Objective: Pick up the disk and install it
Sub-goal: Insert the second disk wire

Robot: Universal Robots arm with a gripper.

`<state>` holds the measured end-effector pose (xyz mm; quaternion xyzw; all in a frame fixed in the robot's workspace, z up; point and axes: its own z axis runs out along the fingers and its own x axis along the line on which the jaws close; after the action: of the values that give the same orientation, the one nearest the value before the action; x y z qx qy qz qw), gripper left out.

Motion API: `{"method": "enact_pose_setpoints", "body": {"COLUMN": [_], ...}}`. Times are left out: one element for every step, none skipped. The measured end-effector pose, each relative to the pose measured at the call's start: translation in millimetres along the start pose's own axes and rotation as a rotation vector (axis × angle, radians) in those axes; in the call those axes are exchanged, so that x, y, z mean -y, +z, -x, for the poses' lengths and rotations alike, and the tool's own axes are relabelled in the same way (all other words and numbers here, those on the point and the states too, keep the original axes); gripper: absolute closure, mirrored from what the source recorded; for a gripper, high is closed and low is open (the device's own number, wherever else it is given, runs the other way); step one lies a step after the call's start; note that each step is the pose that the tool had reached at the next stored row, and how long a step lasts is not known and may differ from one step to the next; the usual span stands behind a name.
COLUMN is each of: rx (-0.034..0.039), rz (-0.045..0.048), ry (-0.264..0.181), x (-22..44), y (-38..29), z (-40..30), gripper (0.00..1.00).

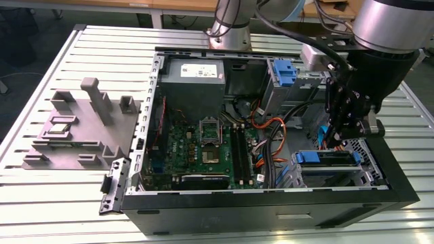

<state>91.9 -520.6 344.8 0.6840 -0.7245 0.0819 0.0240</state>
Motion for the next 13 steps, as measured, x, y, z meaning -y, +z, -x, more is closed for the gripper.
{"method": "enact_pose_setpoints", "body": {"rx": [0.0000,0.0000,0.0001,0.0003,0.0031,0.0086,0.0129,0.0167,0.0212,0.0248,0.0256,0.0260,0.0264], "rz": [-0.0002,-0.0004,-0.0006,-0.0008,-0.0015,-0.0036,-0.0061,-0.0087,-0.0110,-0.0126,-0.0132,-0.0135,-0.0137], "ry": [0.000,0.000,0.000,0.000,0.000,0.001,0.001,0.002,0.002,0.002,0.002,0.001,0.001], "x": [0.0,0.0,0.0,0.0,0.0,0.0,0.1,0.1,0.2,0.1,0.0,-0.1,-0.2], "y": [0.0,0.0,0.0,0.0,0.4,0.9,1.3,1.7,2.3,2.8,3.3,3.9,4.4], "z": [0.0,0.0,0.0,-0.1,-0.6,-1.7,-2.8,-3.9,-5.2,-6.5,-7.5,-8.1,-9.1], "gripper": [0.84,0.84,0.84,0.84,0.84,0.84,0.84,0.84,0.84,0.84,0.84,0.84,0.84]}}
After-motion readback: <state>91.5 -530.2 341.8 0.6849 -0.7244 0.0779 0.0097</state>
